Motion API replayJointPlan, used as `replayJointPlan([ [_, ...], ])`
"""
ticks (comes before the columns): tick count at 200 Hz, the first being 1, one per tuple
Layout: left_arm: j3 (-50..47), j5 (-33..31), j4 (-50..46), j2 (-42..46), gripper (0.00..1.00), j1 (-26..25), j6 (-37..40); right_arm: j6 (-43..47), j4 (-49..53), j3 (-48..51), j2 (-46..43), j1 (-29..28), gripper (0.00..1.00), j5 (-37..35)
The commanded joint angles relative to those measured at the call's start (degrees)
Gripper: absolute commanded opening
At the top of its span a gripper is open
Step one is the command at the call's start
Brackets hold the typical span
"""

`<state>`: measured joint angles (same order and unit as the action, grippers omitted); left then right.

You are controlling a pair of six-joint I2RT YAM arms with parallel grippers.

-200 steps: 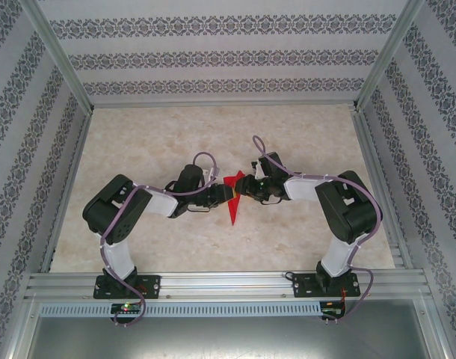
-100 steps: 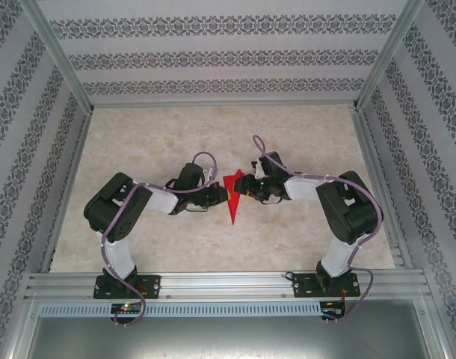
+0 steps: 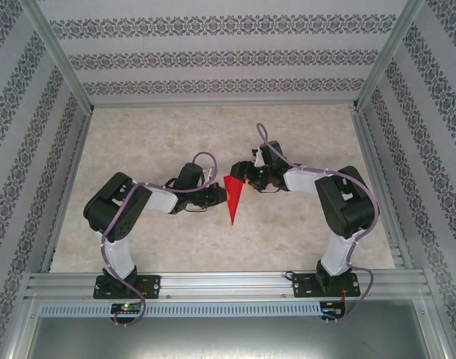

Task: Fold a paper plane with a square sheet of paper (fold left side to right side)
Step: Fold the wing for the fifth time at the center of the table.

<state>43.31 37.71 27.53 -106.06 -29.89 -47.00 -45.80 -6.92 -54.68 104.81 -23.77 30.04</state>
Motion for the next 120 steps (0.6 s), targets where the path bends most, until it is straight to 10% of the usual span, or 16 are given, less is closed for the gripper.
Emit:
replayJointPlan([
  [1, 1.16, 0.25, -1.17, -0.44, 0.00, 0.80, 1.57, -1.13, -0.38, -1.61, 1.99, -0.58, 0.71, 1.13],
  [120, 2.70, -0.01, -2.97, -2.02, 0.00, 0.80, 2.75, 1.03, 5.58, -4.55, 5.20, -1.63, 0.71, -0.53],
])
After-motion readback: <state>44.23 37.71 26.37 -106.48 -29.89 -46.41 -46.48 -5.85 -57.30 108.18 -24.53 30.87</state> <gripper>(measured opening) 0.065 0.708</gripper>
